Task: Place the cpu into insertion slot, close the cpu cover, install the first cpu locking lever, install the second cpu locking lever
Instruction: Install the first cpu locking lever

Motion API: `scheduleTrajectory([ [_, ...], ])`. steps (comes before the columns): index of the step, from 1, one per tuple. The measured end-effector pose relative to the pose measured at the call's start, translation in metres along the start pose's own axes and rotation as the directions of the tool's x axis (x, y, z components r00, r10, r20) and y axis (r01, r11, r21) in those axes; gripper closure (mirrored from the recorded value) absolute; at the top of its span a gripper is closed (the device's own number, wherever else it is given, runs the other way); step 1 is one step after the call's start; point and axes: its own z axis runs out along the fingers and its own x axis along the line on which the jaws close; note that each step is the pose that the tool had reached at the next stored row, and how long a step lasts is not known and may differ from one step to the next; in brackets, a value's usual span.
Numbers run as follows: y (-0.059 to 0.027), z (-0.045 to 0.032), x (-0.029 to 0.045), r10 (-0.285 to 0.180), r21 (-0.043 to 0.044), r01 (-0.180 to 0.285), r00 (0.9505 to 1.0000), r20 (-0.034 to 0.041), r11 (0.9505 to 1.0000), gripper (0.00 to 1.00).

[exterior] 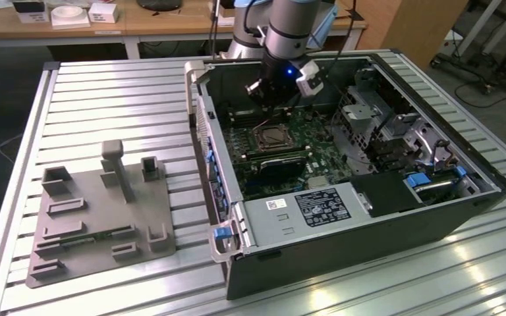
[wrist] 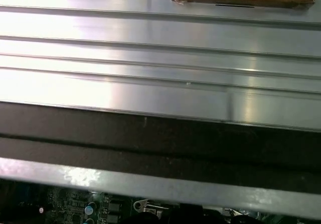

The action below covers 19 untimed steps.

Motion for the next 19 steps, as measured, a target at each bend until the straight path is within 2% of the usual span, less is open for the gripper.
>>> scheduleTrajectory([
  [6,0.0013,0.0060,-0.0037,0.000,0.0001,0.000,1.0000,-0.0001,1.0000,0.90],
  [14,0.0008,0.0063,-0.0081,0.000,0.0043,0.000,1.0000,-0.0004,1.0000,0.90],
  [19,0.0008,0.0063,-0.0083,0.000,0.0054,0.000,1.0000,-0.0005,1.0000,0.90],
])
